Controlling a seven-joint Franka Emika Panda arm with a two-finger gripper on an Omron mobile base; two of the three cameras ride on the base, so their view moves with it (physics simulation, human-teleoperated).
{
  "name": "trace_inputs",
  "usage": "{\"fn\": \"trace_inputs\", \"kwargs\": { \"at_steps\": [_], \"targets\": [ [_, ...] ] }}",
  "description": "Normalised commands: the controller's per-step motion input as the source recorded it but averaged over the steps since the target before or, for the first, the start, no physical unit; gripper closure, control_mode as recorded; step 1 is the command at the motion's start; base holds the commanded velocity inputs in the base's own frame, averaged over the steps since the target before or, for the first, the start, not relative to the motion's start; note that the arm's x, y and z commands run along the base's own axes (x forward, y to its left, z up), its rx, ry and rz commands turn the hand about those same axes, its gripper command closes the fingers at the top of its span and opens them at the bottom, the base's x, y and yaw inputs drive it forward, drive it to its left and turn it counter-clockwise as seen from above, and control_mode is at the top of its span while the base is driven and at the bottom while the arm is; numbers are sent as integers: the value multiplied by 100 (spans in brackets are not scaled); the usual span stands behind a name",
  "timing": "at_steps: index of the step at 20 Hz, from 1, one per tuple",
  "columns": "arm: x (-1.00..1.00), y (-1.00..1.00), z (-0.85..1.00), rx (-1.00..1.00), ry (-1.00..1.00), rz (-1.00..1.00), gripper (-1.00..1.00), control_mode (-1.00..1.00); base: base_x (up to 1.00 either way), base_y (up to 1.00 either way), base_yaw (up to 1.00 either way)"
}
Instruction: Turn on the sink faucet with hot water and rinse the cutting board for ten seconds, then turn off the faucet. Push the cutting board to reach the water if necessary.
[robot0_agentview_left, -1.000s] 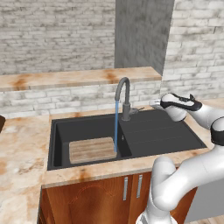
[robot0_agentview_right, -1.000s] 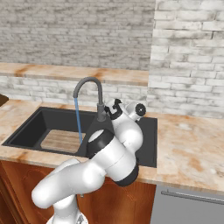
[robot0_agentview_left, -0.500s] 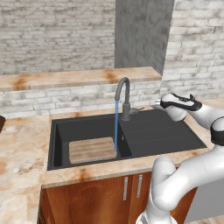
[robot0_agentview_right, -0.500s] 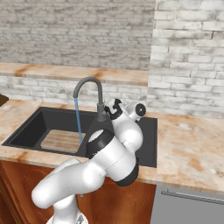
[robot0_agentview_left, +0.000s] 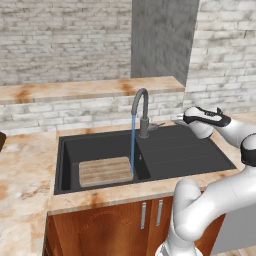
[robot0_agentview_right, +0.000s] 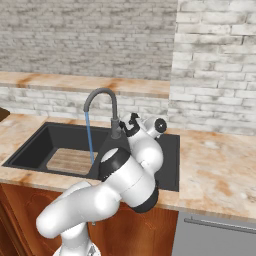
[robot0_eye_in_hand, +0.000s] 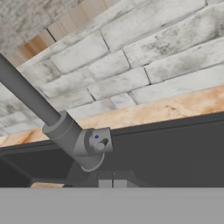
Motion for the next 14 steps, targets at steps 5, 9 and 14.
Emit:
{"fn": "trace_inputs", "kwargs": {
  "at_steps": [5,9,14],
  "targets": [
    [0,0,0,0,0,0,100,-100,0,0,0],
    [0,0,0,0,0,0,100,-100,0,0,0],
    [0,0,0,0,0,0,100,-100,0,0,0]
  ]
}}
